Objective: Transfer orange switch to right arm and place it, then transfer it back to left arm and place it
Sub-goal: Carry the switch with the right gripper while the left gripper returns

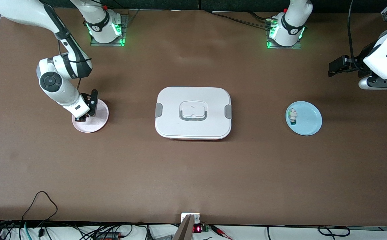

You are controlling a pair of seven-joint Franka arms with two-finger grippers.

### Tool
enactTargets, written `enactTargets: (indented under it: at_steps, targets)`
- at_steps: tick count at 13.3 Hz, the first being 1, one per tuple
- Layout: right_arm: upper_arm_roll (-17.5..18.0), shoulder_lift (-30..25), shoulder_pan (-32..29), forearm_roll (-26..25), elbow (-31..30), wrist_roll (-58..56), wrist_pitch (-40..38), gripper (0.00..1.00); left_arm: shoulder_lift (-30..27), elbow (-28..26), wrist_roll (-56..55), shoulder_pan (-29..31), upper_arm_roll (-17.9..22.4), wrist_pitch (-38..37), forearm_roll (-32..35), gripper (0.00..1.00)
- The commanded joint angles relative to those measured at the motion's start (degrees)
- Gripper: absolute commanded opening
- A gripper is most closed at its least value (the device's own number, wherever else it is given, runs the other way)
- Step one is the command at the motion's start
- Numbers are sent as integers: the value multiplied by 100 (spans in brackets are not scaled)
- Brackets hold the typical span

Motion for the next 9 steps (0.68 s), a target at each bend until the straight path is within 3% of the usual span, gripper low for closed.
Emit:
enactTargets:
  at_steps: [1,4,5,6,9]
  targets:
    - [3,119,-45,-92,-1,-13,208,30,-157,-105,-35,111,-150,160,1,100]
    - [3,145,-36,-92,-10,5,199,31,-183,-88,-35,32,-132,143,-17,100]
    - [3,154,-36,-31,-10,66,182,50,-201,-88,9,-12,-123,143,-8,100]
    - [3,136,-45,-13,-10,345,120,99,-201,-88,297,-21,-97,160,1,100]
    - [12,-91,-27,5,60,743,-204,100,-201,-114,757,-187,192,169,-25,100]
